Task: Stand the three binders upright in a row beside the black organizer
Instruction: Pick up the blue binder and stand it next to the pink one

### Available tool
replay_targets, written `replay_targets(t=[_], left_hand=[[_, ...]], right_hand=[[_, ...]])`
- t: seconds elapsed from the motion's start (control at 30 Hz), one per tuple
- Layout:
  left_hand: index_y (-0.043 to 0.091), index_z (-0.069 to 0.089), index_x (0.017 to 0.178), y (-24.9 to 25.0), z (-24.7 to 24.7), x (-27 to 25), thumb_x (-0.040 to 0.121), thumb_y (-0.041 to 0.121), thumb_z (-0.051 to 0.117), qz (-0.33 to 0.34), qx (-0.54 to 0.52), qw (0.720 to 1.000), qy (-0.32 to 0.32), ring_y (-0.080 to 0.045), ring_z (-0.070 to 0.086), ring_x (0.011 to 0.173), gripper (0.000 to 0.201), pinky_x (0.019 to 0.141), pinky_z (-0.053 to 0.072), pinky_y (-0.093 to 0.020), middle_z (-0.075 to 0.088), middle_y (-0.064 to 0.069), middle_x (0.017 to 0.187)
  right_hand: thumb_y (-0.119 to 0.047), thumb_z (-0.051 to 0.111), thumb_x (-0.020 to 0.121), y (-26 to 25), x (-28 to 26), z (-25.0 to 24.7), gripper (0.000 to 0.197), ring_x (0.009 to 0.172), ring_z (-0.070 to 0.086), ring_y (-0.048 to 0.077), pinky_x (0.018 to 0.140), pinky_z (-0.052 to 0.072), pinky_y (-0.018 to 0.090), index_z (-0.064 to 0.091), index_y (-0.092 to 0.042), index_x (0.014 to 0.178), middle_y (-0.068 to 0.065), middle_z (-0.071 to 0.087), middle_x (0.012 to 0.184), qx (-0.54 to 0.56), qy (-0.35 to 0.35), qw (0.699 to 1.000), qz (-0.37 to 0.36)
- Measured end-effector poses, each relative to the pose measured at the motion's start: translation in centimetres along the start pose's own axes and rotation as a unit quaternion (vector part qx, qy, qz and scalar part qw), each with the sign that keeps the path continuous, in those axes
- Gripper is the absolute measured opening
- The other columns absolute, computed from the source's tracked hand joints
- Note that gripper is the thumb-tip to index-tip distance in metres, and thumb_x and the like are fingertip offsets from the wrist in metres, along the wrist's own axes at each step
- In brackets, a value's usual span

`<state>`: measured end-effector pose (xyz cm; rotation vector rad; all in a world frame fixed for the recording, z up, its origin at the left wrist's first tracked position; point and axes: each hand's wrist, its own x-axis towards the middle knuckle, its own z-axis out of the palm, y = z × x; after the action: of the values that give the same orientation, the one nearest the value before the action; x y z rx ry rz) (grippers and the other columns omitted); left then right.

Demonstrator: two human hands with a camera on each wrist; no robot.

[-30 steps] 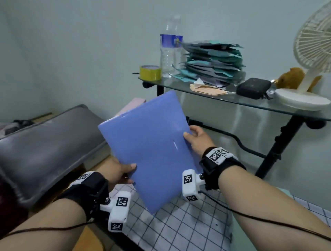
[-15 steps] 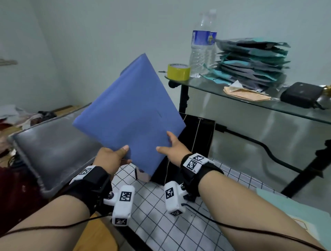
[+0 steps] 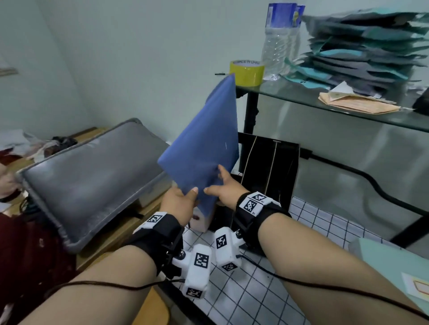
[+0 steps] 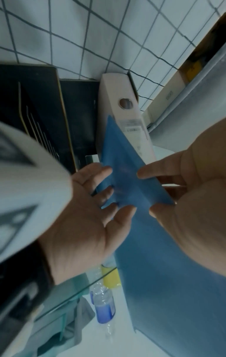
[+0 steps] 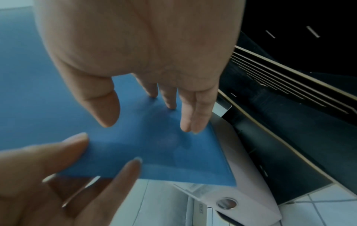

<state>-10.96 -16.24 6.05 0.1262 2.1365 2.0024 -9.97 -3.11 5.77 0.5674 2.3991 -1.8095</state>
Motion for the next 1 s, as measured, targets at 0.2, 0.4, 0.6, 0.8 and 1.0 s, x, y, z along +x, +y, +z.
replay_targets(t=[0.2, 0.4, 0.6, 0.8, 1.0], left_hand=[[0.028, 0.063, 0.105, -2.6, 2.0, 1.0, 0.089, 0.012, 0.045, 0.069, 0.147, 0.982, -0.095, -0.032, 0.059, 0.116, 0.029, 0.097, 0.046, -0.046, 0.066, -0.013, 0.123], [0.013, 0.047, 0.136, -4.5, 3.2, 2.4, 0.095, 0.017, 0.039, 0.006, 0.374, 0.916, -0.148, -0.032, 0.049, 0.128, 0.042, 0.098, 0.038, -0.03, 0.053, -0.016, 0.139], [0.003, 0.062, 0.115, -5.2, 2.9, 3.5, 0.096, 0.024, 0.036, -0.042, 0.491, 0.856, -0.158, -0.034, 0.059, 0.11, 0.038, 0.082, 0.044, -0.032, 0.064, -0.021, 0.12], [0.001, 0.065, 0.107, -5.2, 3.2, 4.1, 0.094, 0.029, 0.044, -0.079, 0.447, 0.877, -0.158, -0.035, 0.061, 0.104, 0.037, 0.073, 0.038, -0.028, 0.068, -0.022, 0.112], [-0.003, 0.069, 0.085, -6.0, 2.7, 4.7, 0.081, 0.054, 0.049, -0.141, 0.388, 0.902, -0.127, -0.035, 0.07, 0.087, 0.06, 0.081, 0.056, -0.038, 0.074, -0.02, 0.088]], right_hand=[[-0.033, 0.066, 0.048, 1.2, 0.8, -0.7, 0.119, 0.123, 0.054, 0.027, 0.1, 0.049, 0.045, 0.003, -0.044, 0.148, 0.003, 0.038, 0.151, -0.031, -0.013, 0.999, 0.029], [-0.007, 0.056, 0.073, 1.0, -0.2, -1.1, 0.106, 0.115, 0.059, 0.03, 0.082, 0.056, 0.047, -0.008, -0.05, 0.145, -0.005, 0.027, 0.156, -0.053, -0.04, 0.996, 0.062], [-0.008, 0.059, 0.069, 1.1, 0.3, 0.3, 0.108, 0.11, 0.061, 0.04, 0.082, 0.054, 0.059, -0.005, -0.053, 0.144, -0.001, 0.03, 0.154, -0.073, -0.049, 0.995, 0.054], [0.001, 0.054, 0.078, 1.2, 0.1, -0.7, 0.102, 0.118, 0.056, 0.033, 0.079, 0.056, 0.043, -0.003, -0.047, 0.147, -0.006, 0.019, 0.159, -0.053, -0.031, 0.997, 0.055], [-0.004, 0.056, 0.081, 2.2, -1.4, -2.4, 0.095, 0.117, 0.057, 0.029, 0.071, 0.053, 0.036, 0.002, -0.042, 0.149, 0.003, 0.022, 0.158, -0.019, 0.009, 0.998, 0.066]])
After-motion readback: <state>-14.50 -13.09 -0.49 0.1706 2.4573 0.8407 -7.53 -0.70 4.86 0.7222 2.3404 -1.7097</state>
